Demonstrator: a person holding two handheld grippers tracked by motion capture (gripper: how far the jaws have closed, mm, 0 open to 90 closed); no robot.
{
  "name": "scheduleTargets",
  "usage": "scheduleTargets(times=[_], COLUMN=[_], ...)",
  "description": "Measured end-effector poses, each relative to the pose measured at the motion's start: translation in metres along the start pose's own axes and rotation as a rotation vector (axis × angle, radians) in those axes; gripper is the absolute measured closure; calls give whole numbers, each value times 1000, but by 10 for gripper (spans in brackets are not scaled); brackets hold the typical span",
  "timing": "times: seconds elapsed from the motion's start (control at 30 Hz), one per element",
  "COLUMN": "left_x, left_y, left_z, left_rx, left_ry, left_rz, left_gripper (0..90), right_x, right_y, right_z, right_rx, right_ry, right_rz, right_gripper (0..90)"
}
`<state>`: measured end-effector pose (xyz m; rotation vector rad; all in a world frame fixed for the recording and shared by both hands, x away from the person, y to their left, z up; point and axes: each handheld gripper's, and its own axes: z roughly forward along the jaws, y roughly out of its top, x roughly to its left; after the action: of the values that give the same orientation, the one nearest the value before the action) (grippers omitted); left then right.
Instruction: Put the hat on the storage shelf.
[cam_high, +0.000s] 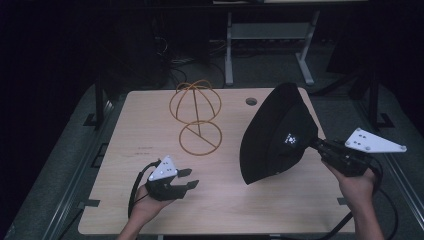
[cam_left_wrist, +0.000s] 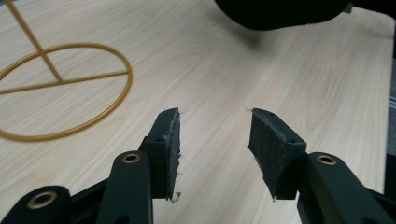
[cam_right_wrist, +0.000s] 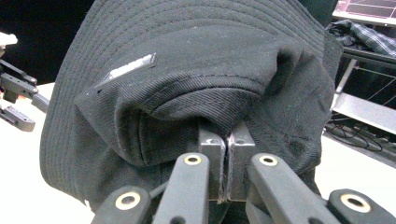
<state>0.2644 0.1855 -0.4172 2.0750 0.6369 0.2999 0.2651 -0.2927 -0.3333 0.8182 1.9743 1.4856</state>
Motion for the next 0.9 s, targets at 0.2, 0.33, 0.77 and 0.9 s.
scheduleTargets(times=[0.2, 0.33, 0.77, 0.9], left_x=[4, 5, 13, 16], left_y=[-6, -8, -16, -18], left_z=[2, 3, 1, 0], left_rx=[15, 26, 57, 58], left_ry=[-8, -7, 32, 38], left_rz=[-2, -4, -7, -5], left_gripper=[510, 495, 444, 437], right_x=[-2, -3, -4, -6], right_y=[7, 10, 27, 33], right_z=[1, 2, 15, 20], right_rx=[9, 14, 32, 29], right_ry=[0, -5, 10, 19], right_rz=[6, 4, 12, 11], right_gripper=[882, 882, 882, 882])
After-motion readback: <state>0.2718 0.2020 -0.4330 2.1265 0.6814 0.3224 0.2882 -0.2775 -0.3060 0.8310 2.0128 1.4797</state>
